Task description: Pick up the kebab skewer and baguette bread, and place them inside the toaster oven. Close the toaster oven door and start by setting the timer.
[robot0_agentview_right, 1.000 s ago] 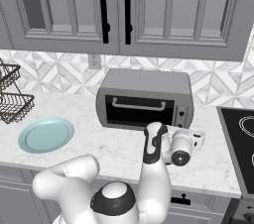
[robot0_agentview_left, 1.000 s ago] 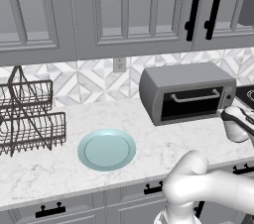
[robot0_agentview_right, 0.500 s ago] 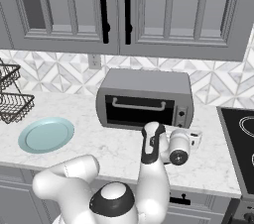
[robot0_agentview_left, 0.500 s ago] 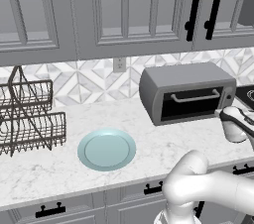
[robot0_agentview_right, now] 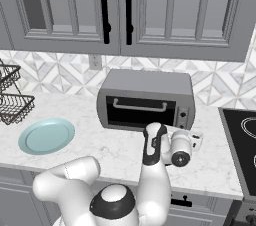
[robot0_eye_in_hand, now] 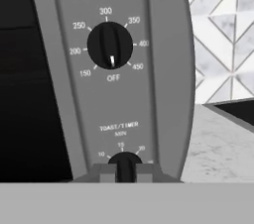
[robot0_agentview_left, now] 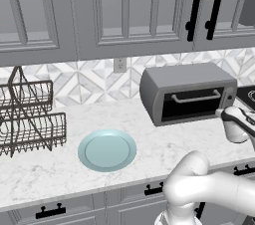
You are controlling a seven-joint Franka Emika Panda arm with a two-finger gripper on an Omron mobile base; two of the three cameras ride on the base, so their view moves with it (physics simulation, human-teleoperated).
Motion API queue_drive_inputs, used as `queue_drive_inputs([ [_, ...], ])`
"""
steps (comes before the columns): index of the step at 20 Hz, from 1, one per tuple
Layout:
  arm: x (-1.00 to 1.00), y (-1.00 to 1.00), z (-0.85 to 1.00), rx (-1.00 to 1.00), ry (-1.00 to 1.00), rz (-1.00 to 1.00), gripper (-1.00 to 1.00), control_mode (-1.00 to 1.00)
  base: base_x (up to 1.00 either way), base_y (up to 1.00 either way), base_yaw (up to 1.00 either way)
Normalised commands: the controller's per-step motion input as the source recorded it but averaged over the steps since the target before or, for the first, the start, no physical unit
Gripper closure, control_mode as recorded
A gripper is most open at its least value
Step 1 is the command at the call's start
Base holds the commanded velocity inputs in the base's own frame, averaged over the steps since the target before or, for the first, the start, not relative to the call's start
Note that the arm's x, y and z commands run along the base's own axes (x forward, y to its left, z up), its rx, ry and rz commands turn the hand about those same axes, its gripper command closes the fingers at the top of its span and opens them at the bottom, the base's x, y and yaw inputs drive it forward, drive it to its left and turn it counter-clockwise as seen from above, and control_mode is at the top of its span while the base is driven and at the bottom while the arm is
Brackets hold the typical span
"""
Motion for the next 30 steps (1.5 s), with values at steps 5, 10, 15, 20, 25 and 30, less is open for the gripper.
queue_drive_inputs([
  [5,0.0,0.0,0.0,0.19,0.0,0.0,1.0,-1.0,0.0,0.0,0.0],
  [10,0.0,0.0,0.0,0.24,0.0,0.0,1.0,-1.0,0.0,0.0,0.0],
  [15,0.0,0.0,0.0,0.25,0.0,0.0,1.0,-1.0,0.0,0.0,0.0],
  [20,0.0,-0.06,-0.01,0.26,-0.04,0.0,1.0,-1.0,0.0,0.0,0.0],
  [25,0.0,-0.1,-0.01,0.25,-0.09,0.0,1.0,-1.0,0.0,0.0,0.0],
  [30,0.0,0.0,0.0,0.23,-0.09,0.0,1.0,-1.0,0.0,0.0,0.0],
])
